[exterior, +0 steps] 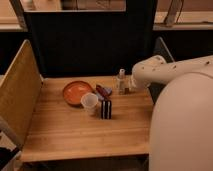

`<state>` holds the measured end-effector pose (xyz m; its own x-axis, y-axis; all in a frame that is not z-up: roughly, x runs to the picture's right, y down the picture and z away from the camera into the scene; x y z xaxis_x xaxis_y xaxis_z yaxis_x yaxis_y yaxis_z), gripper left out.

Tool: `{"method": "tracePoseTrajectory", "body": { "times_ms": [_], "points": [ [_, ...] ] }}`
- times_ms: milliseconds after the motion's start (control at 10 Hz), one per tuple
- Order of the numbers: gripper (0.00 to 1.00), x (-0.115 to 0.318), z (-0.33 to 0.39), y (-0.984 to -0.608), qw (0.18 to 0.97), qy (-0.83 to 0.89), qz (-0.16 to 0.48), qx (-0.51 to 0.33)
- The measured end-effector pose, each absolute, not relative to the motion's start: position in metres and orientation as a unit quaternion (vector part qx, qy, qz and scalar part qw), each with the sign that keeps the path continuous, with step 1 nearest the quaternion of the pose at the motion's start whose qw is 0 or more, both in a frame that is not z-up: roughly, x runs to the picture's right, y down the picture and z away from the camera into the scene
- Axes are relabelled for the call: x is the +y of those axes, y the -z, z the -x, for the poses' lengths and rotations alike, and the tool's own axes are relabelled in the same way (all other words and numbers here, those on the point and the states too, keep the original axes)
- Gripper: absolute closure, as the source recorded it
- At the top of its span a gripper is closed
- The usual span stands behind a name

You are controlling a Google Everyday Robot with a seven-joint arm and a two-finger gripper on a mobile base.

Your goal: Knock the eraser over

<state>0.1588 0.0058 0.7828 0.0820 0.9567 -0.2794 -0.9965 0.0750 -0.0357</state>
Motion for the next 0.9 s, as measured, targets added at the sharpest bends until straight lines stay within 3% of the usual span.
{"method": "tracePoseTrajectory", "body": {
  "times_ms": [600, 900],
  "points": [
    [1.0, 0.084, -0.114, -0.747, 0.807, -0.543, 0.118, 0.2],
    [1.0, 0.096, -0.109, -0.741, 0.811, -0.53, 0.124, 0.213]
  ]
}}
